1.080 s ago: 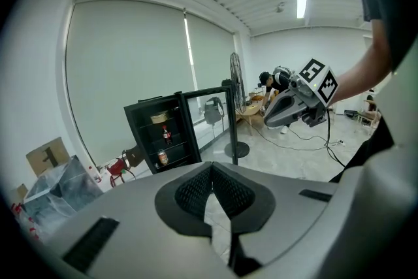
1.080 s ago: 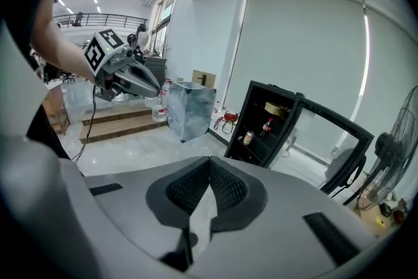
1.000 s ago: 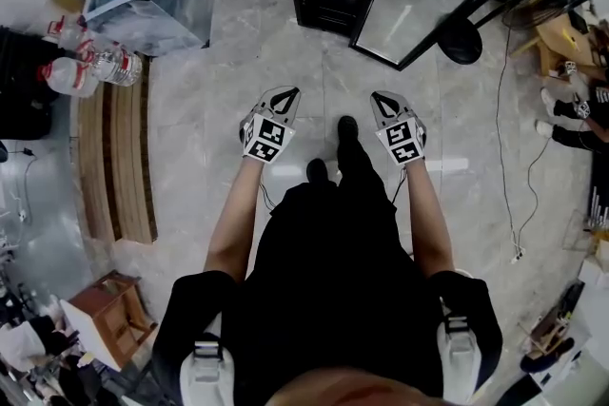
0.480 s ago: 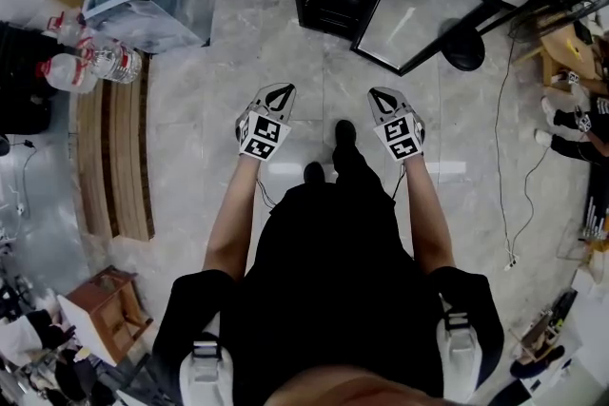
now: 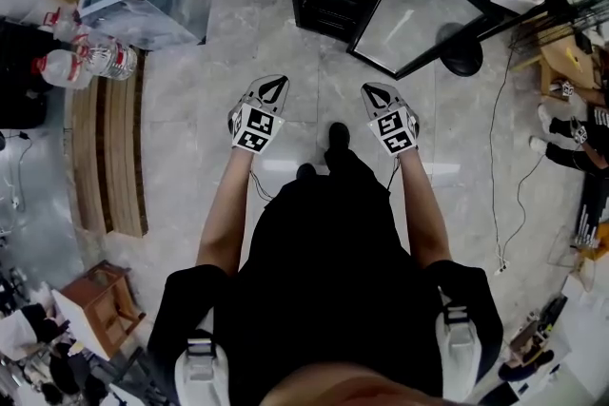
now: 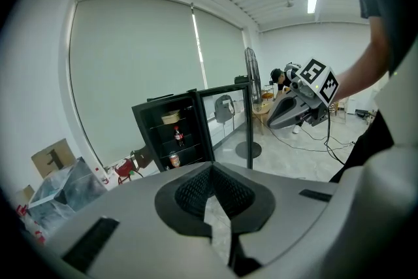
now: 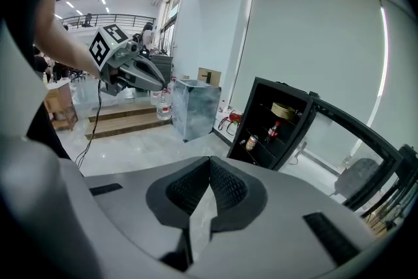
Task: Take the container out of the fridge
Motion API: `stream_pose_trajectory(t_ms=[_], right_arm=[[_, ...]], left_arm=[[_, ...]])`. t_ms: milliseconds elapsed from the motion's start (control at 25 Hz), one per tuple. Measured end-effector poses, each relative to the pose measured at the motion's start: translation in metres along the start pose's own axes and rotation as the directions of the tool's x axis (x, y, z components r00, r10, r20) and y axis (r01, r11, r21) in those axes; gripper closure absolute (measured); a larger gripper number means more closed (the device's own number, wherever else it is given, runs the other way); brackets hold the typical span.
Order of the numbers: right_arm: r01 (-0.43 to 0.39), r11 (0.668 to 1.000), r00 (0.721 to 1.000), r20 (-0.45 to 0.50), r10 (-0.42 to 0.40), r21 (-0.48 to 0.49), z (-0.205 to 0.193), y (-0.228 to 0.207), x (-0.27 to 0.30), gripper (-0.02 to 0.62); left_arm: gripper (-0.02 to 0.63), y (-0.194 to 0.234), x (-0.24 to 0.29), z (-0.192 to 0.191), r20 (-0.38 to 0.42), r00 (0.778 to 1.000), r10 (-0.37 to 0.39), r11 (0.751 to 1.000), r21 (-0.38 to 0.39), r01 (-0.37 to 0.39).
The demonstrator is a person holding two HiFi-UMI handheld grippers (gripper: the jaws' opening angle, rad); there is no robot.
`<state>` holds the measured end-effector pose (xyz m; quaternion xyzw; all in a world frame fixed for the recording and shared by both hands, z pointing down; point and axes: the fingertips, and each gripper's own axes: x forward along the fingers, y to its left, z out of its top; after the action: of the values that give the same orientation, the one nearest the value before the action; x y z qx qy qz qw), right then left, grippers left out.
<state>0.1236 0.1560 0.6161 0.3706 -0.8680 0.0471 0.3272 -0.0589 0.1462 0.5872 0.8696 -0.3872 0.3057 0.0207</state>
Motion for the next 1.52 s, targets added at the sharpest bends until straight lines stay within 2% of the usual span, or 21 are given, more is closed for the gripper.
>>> stream_pose_trajectory(t_ms=[520, 1000, 1520], right_arm=[[-0.060, 0.998, 0.998, 0.021, 0.060, -0.019, 0.014, -0.049, 0.027, 0.597], [-0.102, 0.994, 0.994, 0.037, 0.103, -0.030, 0.010, -0.102, 0.050, 0.597], [-0.143, 0.988, 0.989, 0.040, 0.145, -0.051, 0.004, -0.140, 0.065, 0.597]], left_arm=[[0.588, 0.024, 0.032, 0.024, -0.030, 0.998, 0.048, 0.999, -0.019, -0.049], [0.588, 0.033, 0.071, 0.045, -0.050, 0.994, 0.099, 0.994, -0.045, -0.101], [0.588, 0.037, 0.103, 0.070, -0.045, 0.987, 0.153, 0.986, -0.057, -0.156]])
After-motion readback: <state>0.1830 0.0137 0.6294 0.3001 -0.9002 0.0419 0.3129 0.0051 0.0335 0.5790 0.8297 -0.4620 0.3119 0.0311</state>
